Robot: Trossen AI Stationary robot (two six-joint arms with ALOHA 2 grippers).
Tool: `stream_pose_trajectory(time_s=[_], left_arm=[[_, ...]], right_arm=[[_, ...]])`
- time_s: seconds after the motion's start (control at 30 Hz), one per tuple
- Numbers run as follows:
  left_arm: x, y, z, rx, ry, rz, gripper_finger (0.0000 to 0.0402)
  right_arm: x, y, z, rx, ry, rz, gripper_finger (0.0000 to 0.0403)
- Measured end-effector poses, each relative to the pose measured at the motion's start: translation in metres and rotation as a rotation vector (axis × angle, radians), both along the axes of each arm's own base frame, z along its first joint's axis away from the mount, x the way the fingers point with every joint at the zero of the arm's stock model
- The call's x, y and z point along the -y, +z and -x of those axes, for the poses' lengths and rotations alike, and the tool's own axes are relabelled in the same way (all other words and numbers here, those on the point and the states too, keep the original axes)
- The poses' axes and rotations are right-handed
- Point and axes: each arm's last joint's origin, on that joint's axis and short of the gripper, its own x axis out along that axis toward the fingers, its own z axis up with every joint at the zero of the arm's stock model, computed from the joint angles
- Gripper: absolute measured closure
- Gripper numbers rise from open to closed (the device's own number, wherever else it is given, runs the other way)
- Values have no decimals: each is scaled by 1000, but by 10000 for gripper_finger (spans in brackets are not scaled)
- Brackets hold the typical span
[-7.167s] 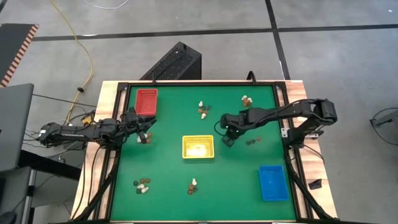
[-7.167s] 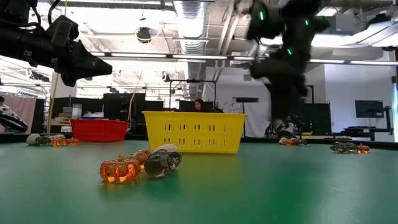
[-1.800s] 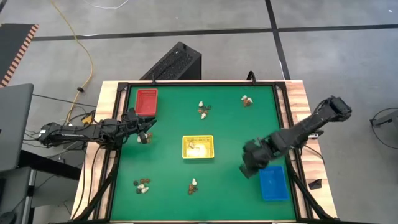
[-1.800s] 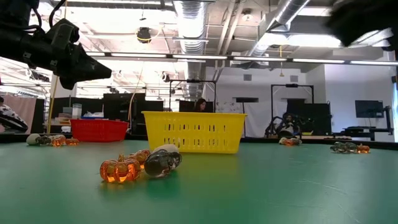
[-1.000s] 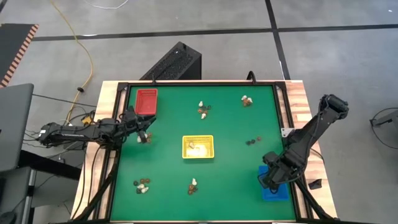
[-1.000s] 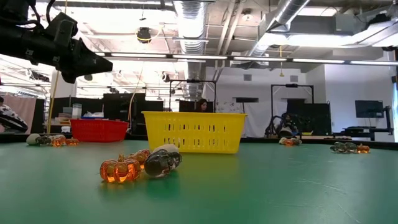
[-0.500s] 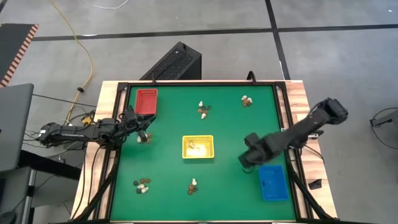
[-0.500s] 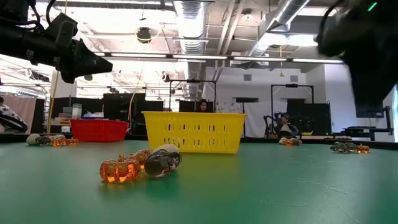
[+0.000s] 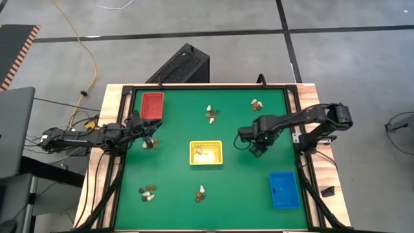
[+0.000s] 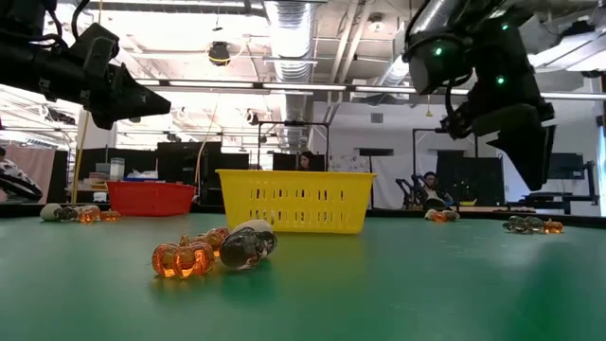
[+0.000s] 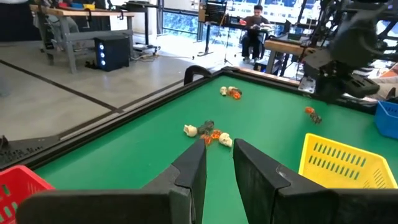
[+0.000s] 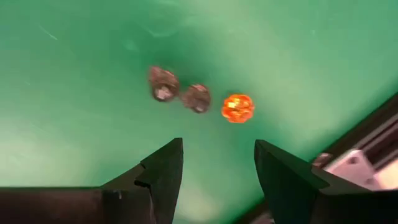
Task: Sort Halloween decoration
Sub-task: Put the orange pumpkin toy into the red bin
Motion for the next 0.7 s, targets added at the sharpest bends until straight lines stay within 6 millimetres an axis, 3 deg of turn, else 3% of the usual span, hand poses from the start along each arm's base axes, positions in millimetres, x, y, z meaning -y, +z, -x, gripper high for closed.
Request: stream_pose_trajectory(time_s=[0.3,0.47,0.7], left_arm=[[0,0,0,1,1,0,332],[0,0,0,2,2,0,332],[0,0,0,3,7,0,332]], right_arm=[[28,-21,17,-89,-25,-88,176],[30,-40,20,-68,-21,-118,176],[31,-49,15,-46,-21,-114,176]])
